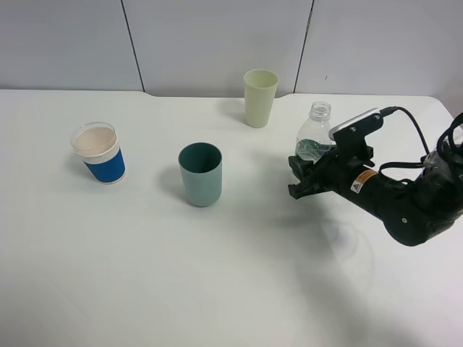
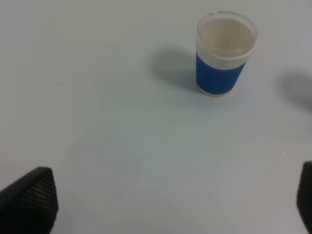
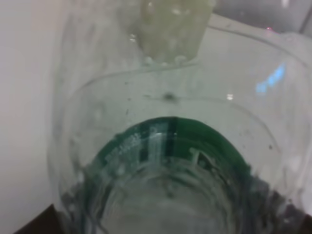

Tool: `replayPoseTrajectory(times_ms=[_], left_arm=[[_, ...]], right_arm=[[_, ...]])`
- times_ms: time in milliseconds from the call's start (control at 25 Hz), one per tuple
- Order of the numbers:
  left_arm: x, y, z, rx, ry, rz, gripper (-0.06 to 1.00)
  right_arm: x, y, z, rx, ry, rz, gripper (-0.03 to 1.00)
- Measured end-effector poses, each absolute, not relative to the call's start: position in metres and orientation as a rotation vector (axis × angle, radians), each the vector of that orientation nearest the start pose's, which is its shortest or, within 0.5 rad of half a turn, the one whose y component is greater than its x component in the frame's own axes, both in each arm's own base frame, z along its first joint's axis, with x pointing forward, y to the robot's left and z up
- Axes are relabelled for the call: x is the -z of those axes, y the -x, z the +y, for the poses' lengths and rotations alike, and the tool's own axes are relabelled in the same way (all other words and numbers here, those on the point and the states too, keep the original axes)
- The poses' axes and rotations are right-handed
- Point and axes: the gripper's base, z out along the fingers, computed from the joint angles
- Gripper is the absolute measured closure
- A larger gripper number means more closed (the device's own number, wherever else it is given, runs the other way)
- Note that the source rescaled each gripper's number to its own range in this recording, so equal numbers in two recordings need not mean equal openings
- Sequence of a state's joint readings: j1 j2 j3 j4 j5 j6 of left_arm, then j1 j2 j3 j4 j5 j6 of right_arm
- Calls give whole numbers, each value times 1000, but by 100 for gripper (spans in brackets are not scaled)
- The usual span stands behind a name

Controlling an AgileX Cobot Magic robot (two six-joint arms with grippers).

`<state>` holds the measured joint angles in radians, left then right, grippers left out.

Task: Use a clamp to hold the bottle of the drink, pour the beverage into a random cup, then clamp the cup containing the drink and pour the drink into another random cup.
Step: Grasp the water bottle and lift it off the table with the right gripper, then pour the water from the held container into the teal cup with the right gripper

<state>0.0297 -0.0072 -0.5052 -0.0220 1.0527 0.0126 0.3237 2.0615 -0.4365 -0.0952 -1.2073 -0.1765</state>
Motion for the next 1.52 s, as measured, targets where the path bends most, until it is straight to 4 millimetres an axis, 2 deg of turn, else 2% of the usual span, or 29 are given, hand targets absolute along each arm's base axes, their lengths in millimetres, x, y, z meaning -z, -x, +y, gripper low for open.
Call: replayPoseTrajectory(times_ms=[280,960,1160,1520], left_arm=[[-279,6,-2,0,16,2024,-6],[-279,6,-2,-1,16,2024,-6],[-279,6,-2,-1,16,2024,-6],[-279,6,-2,-1,16,2024,-6]], right_arm=[[-79,-266,99,-192,528,1826,93],[-173,-262,97,-165,418,1763,93],[-198,-277,114,-192,471,1798,93],[-248,-301,162,-213,676,1782,93]])
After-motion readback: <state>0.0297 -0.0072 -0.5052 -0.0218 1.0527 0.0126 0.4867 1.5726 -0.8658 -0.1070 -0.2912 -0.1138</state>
